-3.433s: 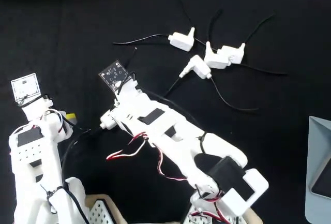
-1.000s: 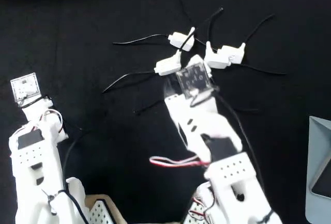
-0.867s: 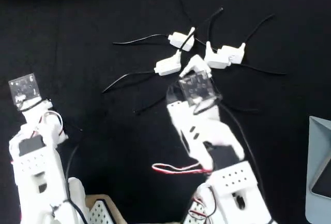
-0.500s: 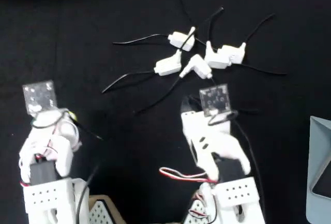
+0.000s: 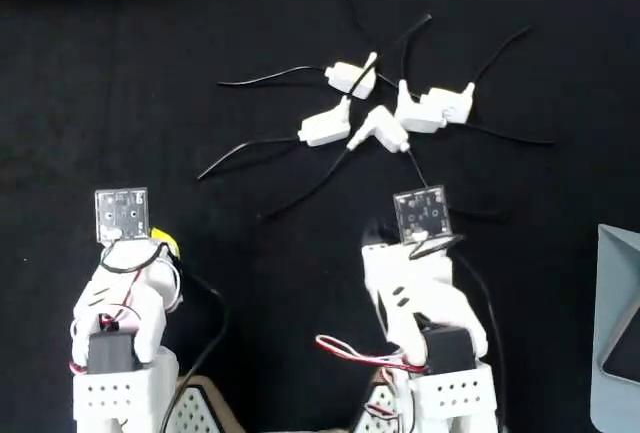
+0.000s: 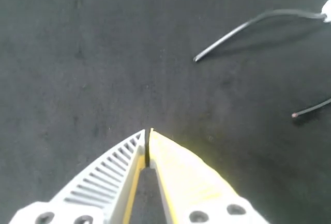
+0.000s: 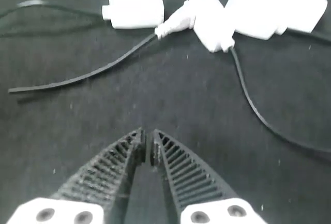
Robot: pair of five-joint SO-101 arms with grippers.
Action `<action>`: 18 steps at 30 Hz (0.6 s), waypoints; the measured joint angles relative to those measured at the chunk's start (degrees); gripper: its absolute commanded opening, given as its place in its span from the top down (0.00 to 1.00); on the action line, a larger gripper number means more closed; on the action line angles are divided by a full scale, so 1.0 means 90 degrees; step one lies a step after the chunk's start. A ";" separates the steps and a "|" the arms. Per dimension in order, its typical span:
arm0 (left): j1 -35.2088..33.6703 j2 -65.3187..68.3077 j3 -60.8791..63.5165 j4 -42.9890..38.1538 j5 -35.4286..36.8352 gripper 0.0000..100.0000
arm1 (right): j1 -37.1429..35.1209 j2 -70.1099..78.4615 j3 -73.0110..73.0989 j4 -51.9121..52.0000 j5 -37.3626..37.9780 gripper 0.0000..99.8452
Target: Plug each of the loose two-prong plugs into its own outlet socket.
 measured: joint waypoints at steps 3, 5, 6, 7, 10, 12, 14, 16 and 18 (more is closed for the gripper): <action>-0.0010 -0.0020 0.0234 -0.0107 0.0000 0.97 | 0.0010 0.0000 0.0000 0.0342 -0.0020 0.98; 0.0000 -0.0020 0.0244 -0.0117 0.0000 0.97 | 0.0059 0.0000 0.0000 0.0654 -0.0020 0.98; 0.0010 -0.0020 0.0244 -0.0098 0.0000 0.97 | 0.0059 0.0000 0.0000 0.0821 -0.0020 0.98; 0.0010 -0.0020 0.0244 -0.0078 0.0000 0.97 | 0.0059 0.0000 0.0000 0.0987 -0.0020 0.98; 0.0010 -0.0020 0.0244 0.0117 0.0000 0.97 | 0.0059 0.0000 0.0000 0.1387 -0.0020 0.99; 0.0010 -0.0020 0.0244 0.0352 0.0000 0.97 | 0.0059 0.0000 0.0000 0.1524 -0.0020 0.99; 0.0010 -0.0020 0.0244 0.0557 0.0000 0.97 | 0.0059 0.0000 0.0000 0.1602 -0.0010 0.99; 0.0010 -0.0020 0.0244 0.0674 0.0000 0.97 | 0.0059 0.0000 0.0000 0.1729 -0.0010 0.99; 0.0010 -0.0020 0.0244 0.0713 0.0000 0.97 | 0.0059 0.0000 0.0000 0.2032 -0.0010 0.99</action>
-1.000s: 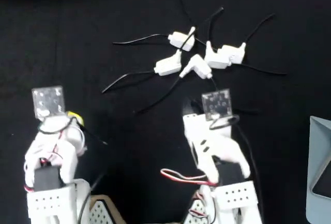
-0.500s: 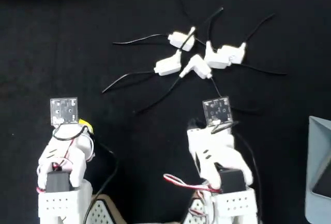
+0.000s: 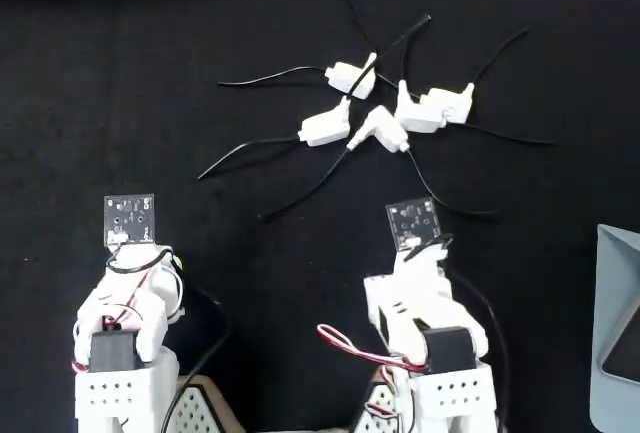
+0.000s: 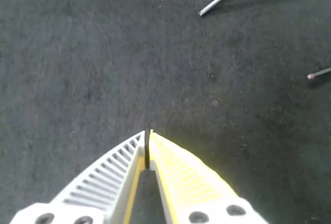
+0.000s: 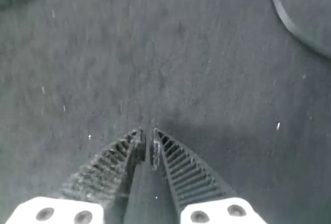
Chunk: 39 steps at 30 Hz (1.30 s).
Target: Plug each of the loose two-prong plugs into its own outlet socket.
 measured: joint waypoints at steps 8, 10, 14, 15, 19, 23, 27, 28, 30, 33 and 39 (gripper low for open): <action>0.0000 0.0000 0.0000 0.0918 0.0000 0.97 | 0.0000 0.0000 0.0000 0.0107 0.0000 0.99; 0.0000 0.0000 0.0000 0.0957 0.0000 0.97 | 0.0000 0.0000 0.0000 0.0107 0.0000 0.99; 0.0000 0.0000 0.0000 0.0957 0.0000 0.97 | 0.0000 0.0000 0.0000 0.0107 0.0000 0.99; 0.0000 0.0000 0.0000 0.0957 0.0000 0.97 | 0.0000 0.0000 0.0000 0.0107 0.0000 0.99; 0.0000 0.0000 0.0000 0.0957 0.0000 0.97 | 0.0000 0.0000 0.0000 0.0107 0.0000 0.99; 0.0000 0.0000 0.0000 0.0957 0.0000 0.97 | 0.0000 0.0000 0.0000 0.0107 0.0000 0.99; 0.0000 0.0000 0.0000 0.0957 0.0000 0.97 | 0.0000 0.0000 0.0000 0.0107 0.0000 0.99; 0.0000 0.0000 0.0000 0.0957 0.0000 0.97 | 0.0000 0.0000 0.0000 0.0107 0.0000 0.99; 0.0000 0.0000 0.0000 0.0957 0.0000 0.97 | 0.0000 0.0000 0.0000 0.0107 0.0000 0.99; 0.0000 0.0000 0.0000 0.0957 0.0000 0.97 | 0.0000 0.0000 0.0000 0.0107 0.0000 0.99; 0.0000 0.0000 0.0000 0.0957 0.0000 0.97 | 0.0000 0.0000 0.0000 0.0107 0.0000 0.99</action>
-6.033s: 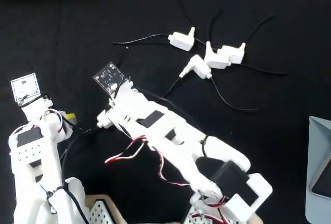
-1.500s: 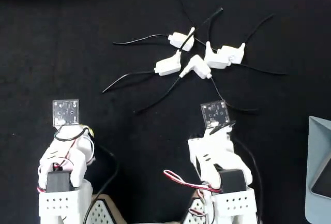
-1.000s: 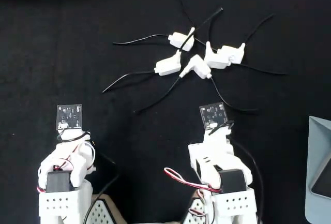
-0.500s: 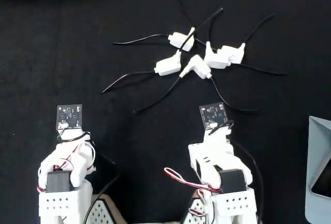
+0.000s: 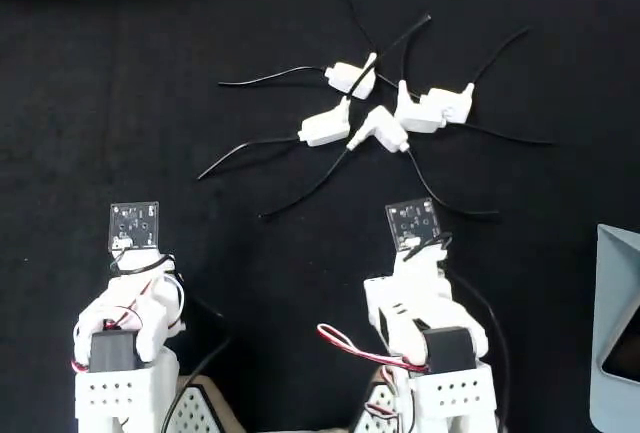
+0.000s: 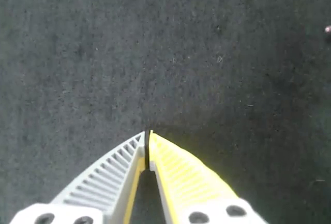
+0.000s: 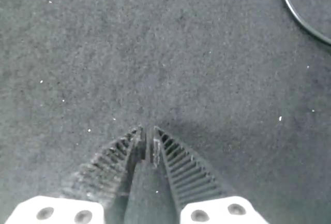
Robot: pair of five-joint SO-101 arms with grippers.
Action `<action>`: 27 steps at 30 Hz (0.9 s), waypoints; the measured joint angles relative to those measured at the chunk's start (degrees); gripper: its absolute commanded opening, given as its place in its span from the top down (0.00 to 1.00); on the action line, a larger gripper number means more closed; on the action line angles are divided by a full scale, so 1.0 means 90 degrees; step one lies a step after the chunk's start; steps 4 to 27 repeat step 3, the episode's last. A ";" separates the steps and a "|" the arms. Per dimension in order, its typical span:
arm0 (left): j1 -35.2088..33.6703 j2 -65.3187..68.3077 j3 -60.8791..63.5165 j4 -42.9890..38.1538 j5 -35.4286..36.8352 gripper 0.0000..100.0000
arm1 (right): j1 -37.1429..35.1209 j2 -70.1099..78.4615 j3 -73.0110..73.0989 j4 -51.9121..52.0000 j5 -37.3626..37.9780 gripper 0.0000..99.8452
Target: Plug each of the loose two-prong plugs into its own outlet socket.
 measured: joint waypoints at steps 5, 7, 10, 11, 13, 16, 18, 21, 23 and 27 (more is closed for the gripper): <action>0.0000 0.0000 0.0000 0.0000 0.0000 0.97 | 0.0000 0.0000 0.0000 0.0000 0.0000 0.99; 0.0000 0.0000 0.0000 0.0000 0.0000 0.97 | 0.0000 0.0000 0.0000 0.0000 0.0000 0.99; 0.0000 0.0000 0.0000 0.0000 0.0000 0.97 | 0.0000 0.0000 0.0000 0.0000 0.0000 0.99; 0.0000 0.0000 0.0000 0.0000 0.0000 0.97 | 0.0000 0.0000 0.0000 0.0000 0.0000 0.99; 0.0000 0.0000 0.0000 0.0000 0.0000 0.97 | 0.0000 0.0000 0.0000 0.0000 0.0000 0.99; 0.0000 0.0000 0.0000 0.0000 0.0000 0.97 | 0.0000 0.0000 0.0000 0.0000 0.0000 0.99; 0.0000 0.0000 0.0000 0.0000 0.0000 0.97 | 0.0000 0.0000 0.0000 0.0000 0.0000 0.99; 0.0000 0.0000 0.0000 0.0000 0.0000 0.97 | 0.0000 0.0000 0.0000 0.0000 0.0000 0.99; 0.0000 0.0000 0.0000 0.0000 0.0000 0.97 | 0.0000 0.0000 0.0000 0.0000 0.0000 0.99; 0.0000 0.0000 0.0000 0.0000 0.0000 0.97 | 0.0000 0.0000 0.0000 0.0000 0.0000 0.99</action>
